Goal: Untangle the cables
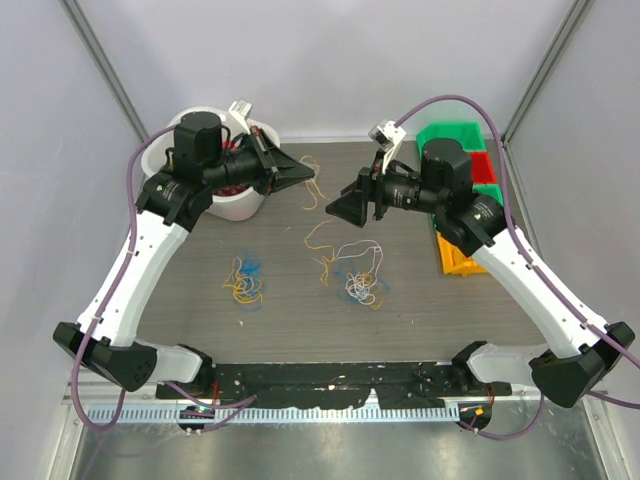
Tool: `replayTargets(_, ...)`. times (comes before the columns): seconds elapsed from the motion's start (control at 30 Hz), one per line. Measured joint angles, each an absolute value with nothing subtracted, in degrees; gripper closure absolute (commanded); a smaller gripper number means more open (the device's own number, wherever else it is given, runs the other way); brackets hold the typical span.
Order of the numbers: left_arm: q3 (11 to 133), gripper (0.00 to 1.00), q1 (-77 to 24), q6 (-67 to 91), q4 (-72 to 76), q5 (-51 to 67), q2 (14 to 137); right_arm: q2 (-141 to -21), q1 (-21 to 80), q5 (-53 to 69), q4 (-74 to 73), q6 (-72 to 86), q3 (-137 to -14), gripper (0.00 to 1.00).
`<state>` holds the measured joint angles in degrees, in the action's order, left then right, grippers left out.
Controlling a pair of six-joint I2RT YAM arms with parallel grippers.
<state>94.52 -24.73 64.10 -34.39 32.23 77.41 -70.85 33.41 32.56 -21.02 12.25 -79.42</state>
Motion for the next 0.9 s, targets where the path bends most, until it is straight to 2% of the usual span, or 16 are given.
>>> replayTargets(0.1,93.78,1.0,-24.73,64.4,-34.44,32.27,77.41,-72.12,34.76,32.53,-20.97,11.53,-81.28,0.37)
replayTargets(0.17,93.45,1.0,-24.73,64.55,-34.52,32.56,77.41,-72.88,35.99,32.34,-20.88,11.09,-81.71,0.48)
replayTargets(0.2,93.45,1.0,-24.73,64.58,-34.5,32.67,77.41,-73.43,36.64,32.18,-20.84,10.66,-81.89,0.61)
replayTargets(0.23,93.45,1.0,-24.73,64.58,-34.48,32.75,77.41,-73.89,37.19,32.1,-20.88,10.48,-81.95,0.7)
replayTargets(0.27,93.45,1.0,-24.73,64.58,-34.46,32.91,77.41,-74.35,37.67,32.05,-20.93,10.17,-81.97,0.89)
replayTargets(0.3,93.45,1.0,-24.73,64.58,-34.41,33.1,77.41,-74.72,38.04,32.03,-21.02,10.07,-81.97,0.96)
replayTargets(0.33,93.45,1.0,-24.73,64.58,-34.44,33.17,77.41,-75.02,38.35,32.03,-21.08,9.96,-81.97,0.99)
replayTargets(0.43,93.45,0.49,-24.73,63.96,-34.59,32.95,77.43,-75.22,38.65,30.85,-21.32,10.61,-81.97,0.99)
replayTargets(0.5,93.71,0.33,-24.73,62.35,-36.27,31.2,77.41,-75.0,38.44,28.27,-21.32,11.57,-81.95,0.99)
replayTargets(0.63,93.95,0.3,-24.73,57.87,-41.65,24.25,76.64,-74.52,35.59,21.74,-21.98,15.7,-81.95,0.99)
replayTargets(0.77,89.3,0.39,-24.73,53.47,-42.61,16.12,70.13,-74.13,29.98,13.54,-25.04,19.64,-82.63,0.99)
replayTargets(0.9,84.77,0.39,-24.73,47.97,-42.74,12.03,62.63,-74.13,22.79,6.46,-29.08,21.78,-85.86,0.99)
